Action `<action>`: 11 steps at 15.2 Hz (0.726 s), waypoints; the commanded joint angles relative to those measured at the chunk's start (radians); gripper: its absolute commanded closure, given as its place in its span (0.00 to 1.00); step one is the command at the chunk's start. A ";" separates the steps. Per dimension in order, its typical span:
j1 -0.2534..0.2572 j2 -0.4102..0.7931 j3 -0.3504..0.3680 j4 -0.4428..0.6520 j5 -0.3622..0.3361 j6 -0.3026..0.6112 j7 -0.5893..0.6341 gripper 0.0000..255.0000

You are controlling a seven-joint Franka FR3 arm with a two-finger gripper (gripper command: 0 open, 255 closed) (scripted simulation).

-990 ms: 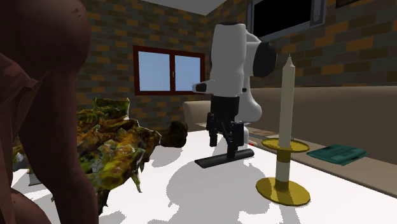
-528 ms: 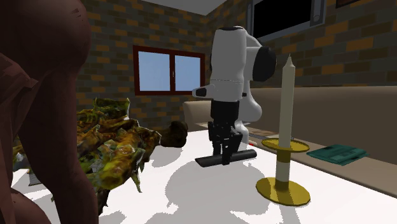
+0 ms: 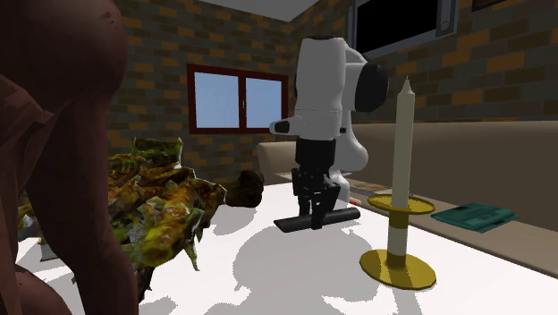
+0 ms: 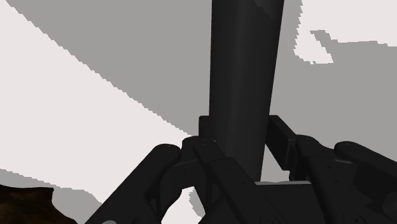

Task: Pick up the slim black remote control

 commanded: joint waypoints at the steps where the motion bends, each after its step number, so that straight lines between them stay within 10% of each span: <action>1: -0.001 -0.009 0.000 0.013 0.007 -0.022 -0.005 1.00; 11: -0.004 -0.045 0.000 0.113 0.031 -0.150 -0.028 1.00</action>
